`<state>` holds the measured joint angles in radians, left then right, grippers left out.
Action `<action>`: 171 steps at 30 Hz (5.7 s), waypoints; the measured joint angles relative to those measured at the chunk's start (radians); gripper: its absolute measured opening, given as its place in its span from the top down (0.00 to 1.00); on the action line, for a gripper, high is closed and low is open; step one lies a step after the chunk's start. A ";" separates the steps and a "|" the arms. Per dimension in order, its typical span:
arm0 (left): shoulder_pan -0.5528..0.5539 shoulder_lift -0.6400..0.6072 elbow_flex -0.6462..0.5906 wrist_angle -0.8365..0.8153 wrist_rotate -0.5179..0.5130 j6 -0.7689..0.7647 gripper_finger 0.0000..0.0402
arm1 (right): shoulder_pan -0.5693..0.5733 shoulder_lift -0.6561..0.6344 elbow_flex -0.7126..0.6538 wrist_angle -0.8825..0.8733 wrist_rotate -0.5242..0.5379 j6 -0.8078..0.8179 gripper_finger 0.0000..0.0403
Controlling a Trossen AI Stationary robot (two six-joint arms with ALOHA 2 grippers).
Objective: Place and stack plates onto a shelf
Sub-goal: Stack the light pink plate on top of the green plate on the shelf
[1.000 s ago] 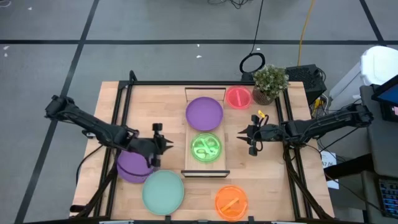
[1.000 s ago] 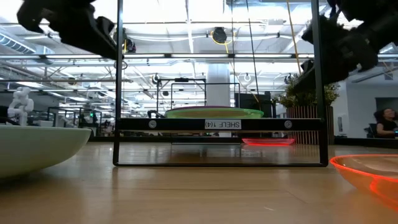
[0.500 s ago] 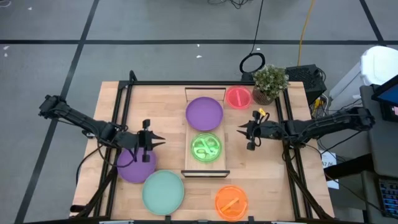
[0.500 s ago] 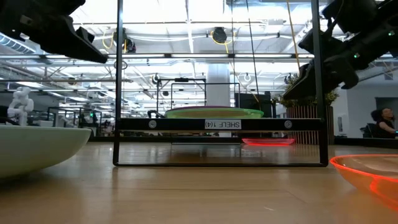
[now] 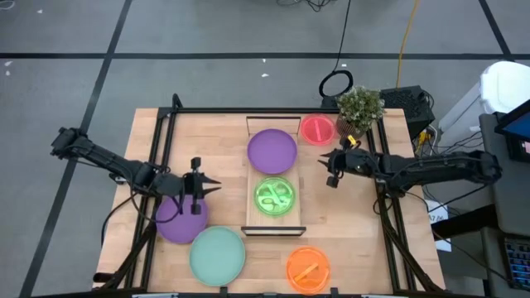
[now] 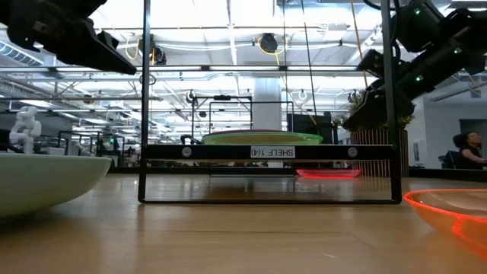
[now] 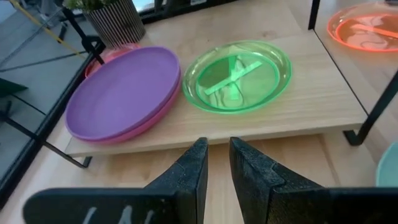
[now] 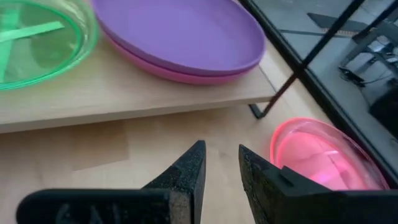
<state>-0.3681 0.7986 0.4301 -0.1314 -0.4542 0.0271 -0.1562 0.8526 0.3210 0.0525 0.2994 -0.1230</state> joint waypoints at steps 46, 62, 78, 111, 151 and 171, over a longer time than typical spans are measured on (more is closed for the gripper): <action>0.059 0.000 0.000 0.019 0.050 -0.030 0.82 | -0.257 0.407 0.085 0.186 -0.094 -0.256 0.79; 0.059 0.001 0.000 0.019 0.065 -0.067 0.82 | -0.254 0.407 0.087 0.181 -0.115 -0.256 0.79; 0.058 0.134 0.000 0.032 0.087 -0.058 0.82 | -0.321 0.467 0.088 0.172 -0.091 -0.228 0.79; 0.059 0.151 0.000 0.032 0.087 -0.032 0.82 | -0.335 0.624 0.128 0.217 -0.012 -0.312 0.64; 0.060 0.151 0.000 0.030 0.086 0.005 0.82 | -0.259 0.534 0.125 0.188 -0.035 -0.348 1.00; 0.093 0.151 0.000 0.031 0.080 0.015 0.82 | -0.001 0.223 0.126 0.073 0.053 -0.226 1.00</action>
<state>-0.2752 0.9501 0.4301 -0.1005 -0.3744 0.0416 -0.1567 1.0759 0.4465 0.1253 0.3522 -0.3488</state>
